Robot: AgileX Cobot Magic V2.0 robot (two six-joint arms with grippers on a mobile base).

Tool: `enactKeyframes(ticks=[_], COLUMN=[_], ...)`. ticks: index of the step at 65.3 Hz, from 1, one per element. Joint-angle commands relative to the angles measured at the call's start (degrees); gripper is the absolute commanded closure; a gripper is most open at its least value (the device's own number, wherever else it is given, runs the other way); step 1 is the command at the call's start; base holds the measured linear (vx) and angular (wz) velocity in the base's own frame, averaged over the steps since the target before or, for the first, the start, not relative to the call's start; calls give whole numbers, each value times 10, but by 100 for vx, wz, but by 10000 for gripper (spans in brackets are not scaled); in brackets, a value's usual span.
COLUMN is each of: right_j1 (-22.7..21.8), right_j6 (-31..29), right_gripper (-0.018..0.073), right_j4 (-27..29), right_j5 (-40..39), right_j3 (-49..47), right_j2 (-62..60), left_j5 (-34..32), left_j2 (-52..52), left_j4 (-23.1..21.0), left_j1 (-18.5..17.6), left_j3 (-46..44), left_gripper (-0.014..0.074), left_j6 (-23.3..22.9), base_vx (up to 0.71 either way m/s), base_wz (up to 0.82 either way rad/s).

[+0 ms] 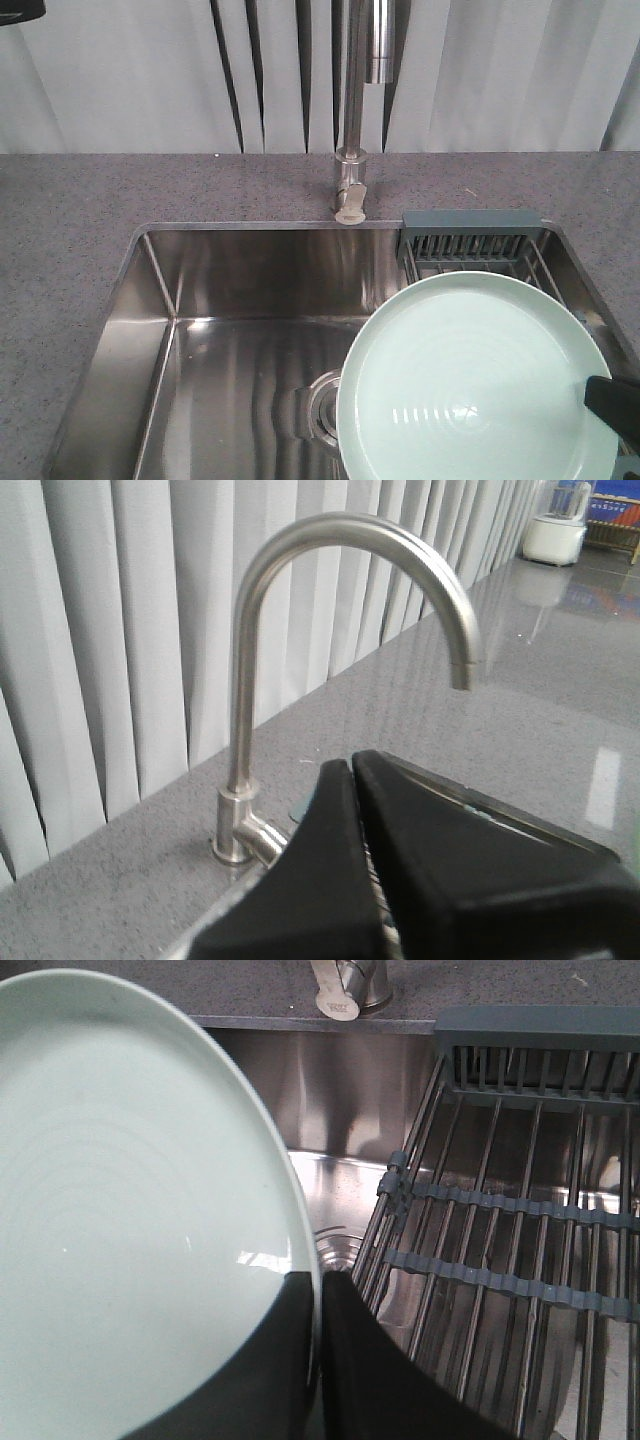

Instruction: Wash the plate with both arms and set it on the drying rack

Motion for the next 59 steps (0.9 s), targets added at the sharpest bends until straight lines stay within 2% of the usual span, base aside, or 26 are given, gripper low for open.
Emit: enactKeyframes(ticks=[1, 11, 27, 44, 59], right_j1=[-4, -4, 15, 21, 21], right_j6=[0, 0, 0, 0, 0], right_gripper=[561, 561, 561, 561, 561], right_j4=[28, 29, 28, 28, 28], right_j5=[-18, -18, -22, -22, -24], right_j3=[-15, -15, -15, -15, -15], right_j2=[2, 2, 2, 2, 2], left_j5=[-57, -13, -27, -72, -71], left_j2=[-89, -197, -289, -355, -447], left_j4=[2, 2, 2, 1, 2], left_j1=[9, 9, -3, -50, -94], left_j3=[56, 162, 265, 288, 292], left_gripper=[604, 604, 604, 604, 604], left_j6=[-13, -12, -12, -12, -12], base_vx=[0, 0, 0, 0, 0], base_wz=[0, 0, 0, 0, 0])
